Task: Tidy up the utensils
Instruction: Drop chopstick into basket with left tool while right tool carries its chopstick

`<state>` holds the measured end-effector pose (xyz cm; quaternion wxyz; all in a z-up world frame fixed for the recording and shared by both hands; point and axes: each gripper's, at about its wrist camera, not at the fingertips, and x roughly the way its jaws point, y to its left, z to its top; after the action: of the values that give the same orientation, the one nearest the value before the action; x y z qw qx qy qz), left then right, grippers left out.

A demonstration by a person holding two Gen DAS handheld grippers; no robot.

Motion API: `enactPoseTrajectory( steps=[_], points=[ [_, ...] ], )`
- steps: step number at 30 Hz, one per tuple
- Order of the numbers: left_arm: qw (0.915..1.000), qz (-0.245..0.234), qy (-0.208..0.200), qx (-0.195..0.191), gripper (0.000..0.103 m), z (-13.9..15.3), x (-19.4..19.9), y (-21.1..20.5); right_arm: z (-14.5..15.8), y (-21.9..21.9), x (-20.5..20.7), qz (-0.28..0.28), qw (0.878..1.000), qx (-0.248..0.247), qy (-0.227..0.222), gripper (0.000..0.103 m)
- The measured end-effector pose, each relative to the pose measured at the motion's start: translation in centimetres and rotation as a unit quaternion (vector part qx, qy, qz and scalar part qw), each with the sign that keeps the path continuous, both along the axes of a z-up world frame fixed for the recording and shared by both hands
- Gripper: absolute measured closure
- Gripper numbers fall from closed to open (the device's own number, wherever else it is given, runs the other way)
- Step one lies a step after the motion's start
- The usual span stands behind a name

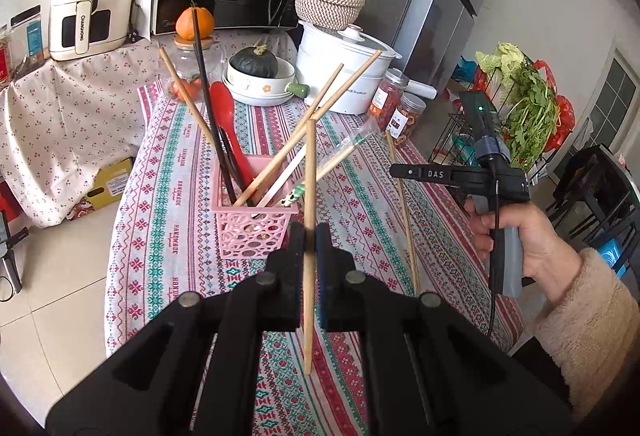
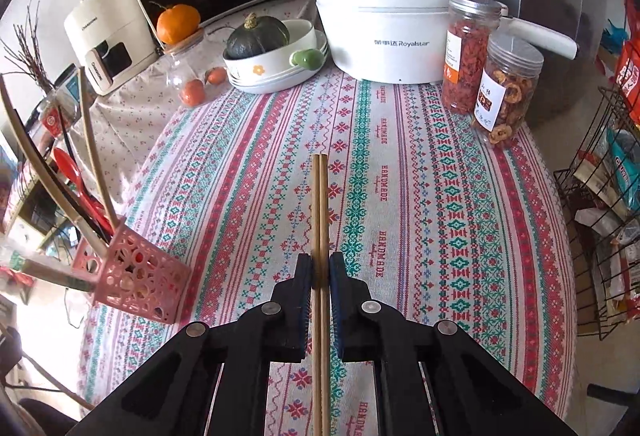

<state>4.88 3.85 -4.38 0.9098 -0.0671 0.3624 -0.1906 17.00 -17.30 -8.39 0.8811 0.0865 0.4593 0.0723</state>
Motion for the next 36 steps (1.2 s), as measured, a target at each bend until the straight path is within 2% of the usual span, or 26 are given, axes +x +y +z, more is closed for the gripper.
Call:
enactPoseTrajectory(
  steps=[4, 10, 16, 19, 23, 36],
  points=[
    [0.9997, 0.006, -0.022, 0.000, 0.096, 1.1, -0.4, 0.1, 3.4, -0.7, -3.4, -0.001, 0.998, 0.016, -0.058, 0.094],
    [0.9975, 0.026, -0.061, -0.024, 0.096, 3.4, -0.8, 1.1, 8.3, -0.9, -7.7, 0.002, 0.989, 0.024, -0.146, 0.094],
    [0.9895, 0.067, -0.117, -0.052, 0.096, 6.1, -0.6, 2.8, 12.1, -1.6, -10.4, -0.008, 0.977, 0.045, -0.209, 0.094],
    [0.9836, 0.086, -0.146, -0.062, 0.096, 7.0, -0.3, 3.4, 12.8, -1.7, -10.6, -0.008, 0.974, 0.053, -0.221, 0.094],
    [0.9765, 0.112, -0.180, -0.039, 0.096, 7.5, 0.7, 3.3, 12.7, -1.6, -10.4, -0.007, 0.974, 0.057, -0.220, 0.094],
    [0.9828, 0.130, -0.131, 0.006, 0.096, 3.9, 4.9, 2.0, 12.0, -1.1, -10.1, 0.003, 0.975, 0.058, -0.215, 0.094]
  ],
)
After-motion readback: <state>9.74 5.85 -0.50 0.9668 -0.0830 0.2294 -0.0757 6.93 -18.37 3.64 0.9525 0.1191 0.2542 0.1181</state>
